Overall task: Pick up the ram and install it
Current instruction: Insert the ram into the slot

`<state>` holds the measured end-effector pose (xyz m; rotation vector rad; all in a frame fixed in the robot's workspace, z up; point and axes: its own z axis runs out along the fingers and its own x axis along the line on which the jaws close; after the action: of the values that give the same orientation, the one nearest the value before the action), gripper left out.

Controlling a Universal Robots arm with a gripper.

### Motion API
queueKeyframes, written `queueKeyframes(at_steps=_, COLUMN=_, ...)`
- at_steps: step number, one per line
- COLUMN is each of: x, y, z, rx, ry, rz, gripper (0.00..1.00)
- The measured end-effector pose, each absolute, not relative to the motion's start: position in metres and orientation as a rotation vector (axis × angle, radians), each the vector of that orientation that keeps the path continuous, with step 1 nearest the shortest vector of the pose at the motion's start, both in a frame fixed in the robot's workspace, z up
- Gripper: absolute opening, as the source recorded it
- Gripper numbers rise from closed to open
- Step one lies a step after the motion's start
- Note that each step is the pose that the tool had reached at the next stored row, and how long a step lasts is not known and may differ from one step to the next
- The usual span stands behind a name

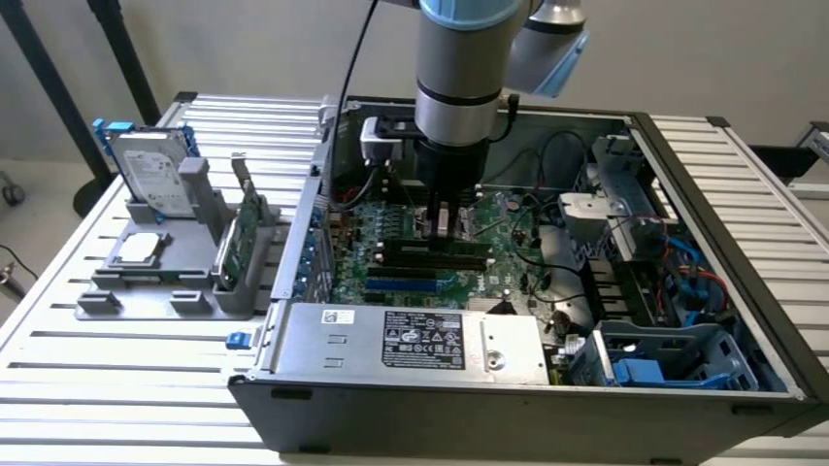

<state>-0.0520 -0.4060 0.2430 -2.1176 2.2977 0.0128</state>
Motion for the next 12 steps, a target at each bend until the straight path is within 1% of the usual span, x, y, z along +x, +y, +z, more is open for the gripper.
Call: queueKeyframes(at_steps=12, x=-0.0517, y=-0.4009, z=0.2377, rx=-2.120, ry=2.302, rz=0.010, gripper=0.14)
